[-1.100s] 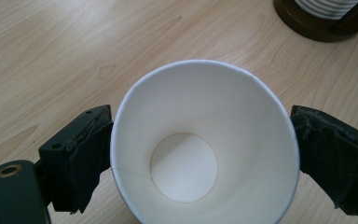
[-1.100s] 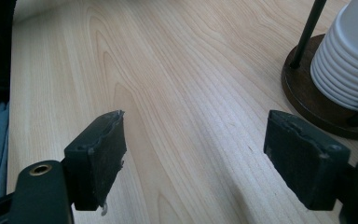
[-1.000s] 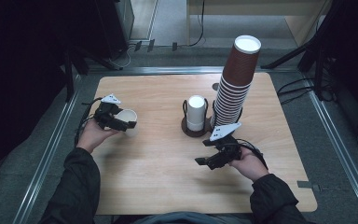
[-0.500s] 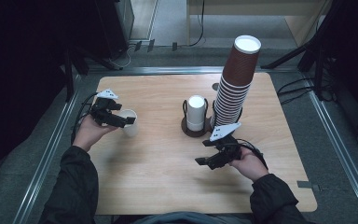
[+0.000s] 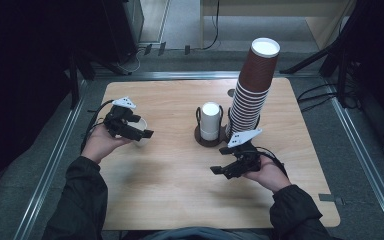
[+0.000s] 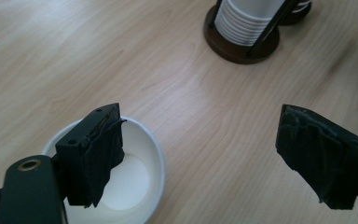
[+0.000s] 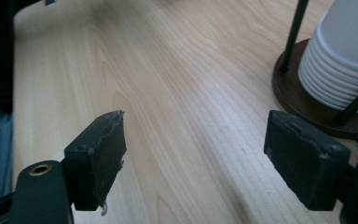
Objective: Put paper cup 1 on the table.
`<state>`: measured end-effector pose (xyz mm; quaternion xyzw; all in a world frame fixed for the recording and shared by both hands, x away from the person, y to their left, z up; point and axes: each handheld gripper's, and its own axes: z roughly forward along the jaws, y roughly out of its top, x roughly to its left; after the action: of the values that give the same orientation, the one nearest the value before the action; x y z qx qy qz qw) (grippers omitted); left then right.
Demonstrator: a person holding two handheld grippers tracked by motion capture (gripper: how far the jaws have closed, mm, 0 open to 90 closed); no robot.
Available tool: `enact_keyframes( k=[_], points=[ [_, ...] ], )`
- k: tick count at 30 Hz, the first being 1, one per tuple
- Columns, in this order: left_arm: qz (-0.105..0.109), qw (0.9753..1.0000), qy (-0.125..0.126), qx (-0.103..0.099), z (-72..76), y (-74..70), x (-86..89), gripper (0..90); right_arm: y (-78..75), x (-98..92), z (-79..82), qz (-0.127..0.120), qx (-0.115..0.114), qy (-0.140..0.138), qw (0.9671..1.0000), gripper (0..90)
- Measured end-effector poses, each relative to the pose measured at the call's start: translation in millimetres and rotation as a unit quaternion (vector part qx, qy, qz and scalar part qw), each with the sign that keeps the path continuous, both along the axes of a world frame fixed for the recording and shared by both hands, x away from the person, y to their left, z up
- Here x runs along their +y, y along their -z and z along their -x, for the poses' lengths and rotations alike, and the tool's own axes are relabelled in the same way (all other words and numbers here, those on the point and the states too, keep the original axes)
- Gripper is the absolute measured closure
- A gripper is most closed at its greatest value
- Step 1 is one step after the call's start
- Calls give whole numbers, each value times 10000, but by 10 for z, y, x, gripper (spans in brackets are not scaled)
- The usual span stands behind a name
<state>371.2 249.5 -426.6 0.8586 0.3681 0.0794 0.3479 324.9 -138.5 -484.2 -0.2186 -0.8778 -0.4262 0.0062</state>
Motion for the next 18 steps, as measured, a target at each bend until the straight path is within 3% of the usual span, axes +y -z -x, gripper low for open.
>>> enact_keyframes(
  k=[8,11,18],
  points=[
    [-2,9996,258,130,69,28,-145,163,-70,-46,-65,-15,46,103,9999,194],
    [-31,9994,334,101,114,36,-192,164,-90,-91,-94,-74,104,71,9999,256],
    [-10,9988,438,201,180,82,-280,165,-155,-129,-102,-208,121,72,9997,237]
  ],
)
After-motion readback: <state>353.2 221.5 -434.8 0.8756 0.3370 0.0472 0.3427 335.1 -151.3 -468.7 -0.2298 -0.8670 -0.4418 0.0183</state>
